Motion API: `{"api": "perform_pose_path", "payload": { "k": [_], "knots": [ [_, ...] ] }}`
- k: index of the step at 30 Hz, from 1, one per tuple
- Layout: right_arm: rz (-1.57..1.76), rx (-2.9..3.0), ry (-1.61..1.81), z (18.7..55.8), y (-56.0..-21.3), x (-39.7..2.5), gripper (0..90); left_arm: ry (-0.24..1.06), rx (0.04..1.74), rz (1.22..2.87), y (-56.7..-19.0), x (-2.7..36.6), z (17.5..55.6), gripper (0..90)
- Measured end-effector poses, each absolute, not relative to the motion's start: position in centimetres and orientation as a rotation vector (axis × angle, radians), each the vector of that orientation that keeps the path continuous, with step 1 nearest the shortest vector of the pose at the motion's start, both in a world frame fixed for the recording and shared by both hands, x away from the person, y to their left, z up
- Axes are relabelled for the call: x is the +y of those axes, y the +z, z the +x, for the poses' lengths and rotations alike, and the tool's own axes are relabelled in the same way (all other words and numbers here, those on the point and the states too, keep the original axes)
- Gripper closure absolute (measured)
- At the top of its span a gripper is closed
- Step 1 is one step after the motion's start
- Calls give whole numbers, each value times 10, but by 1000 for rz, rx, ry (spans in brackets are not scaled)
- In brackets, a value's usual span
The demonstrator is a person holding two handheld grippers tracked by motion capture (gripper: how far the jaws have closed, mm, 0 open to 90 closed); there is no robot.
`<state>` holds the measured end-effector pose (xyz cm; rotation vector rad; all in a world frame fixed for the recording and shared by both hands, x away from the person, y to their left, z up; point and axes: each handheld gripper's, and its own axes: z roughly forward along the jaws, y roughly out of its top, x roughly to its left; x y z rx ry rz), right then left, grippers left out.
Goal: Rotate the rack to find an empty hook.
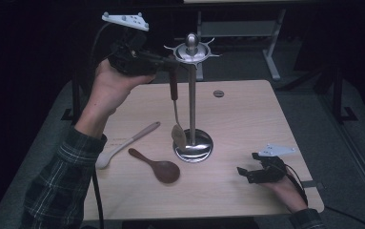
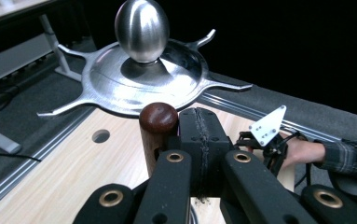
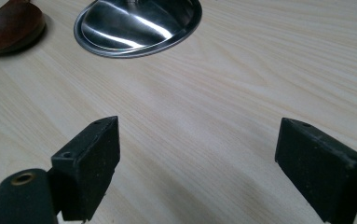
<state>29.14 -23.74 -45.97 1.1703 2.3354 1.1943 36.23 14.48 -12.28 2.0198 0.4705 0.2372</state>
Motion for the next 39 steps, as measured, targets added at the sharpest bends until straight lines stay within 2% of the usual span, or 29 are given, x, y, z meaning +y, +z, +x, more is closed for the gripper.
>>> {"api": "perform_pose_path", "payload": {
  "k": [30,39],
  "knots": [
    [1168,2342,1189,292,-460,-237,138,290,565,1989,-125,167,391,900],
    [1165,2345,1191,292,-460,-237,137,285,562,1999,-130,173,383,900]
  ]
}}
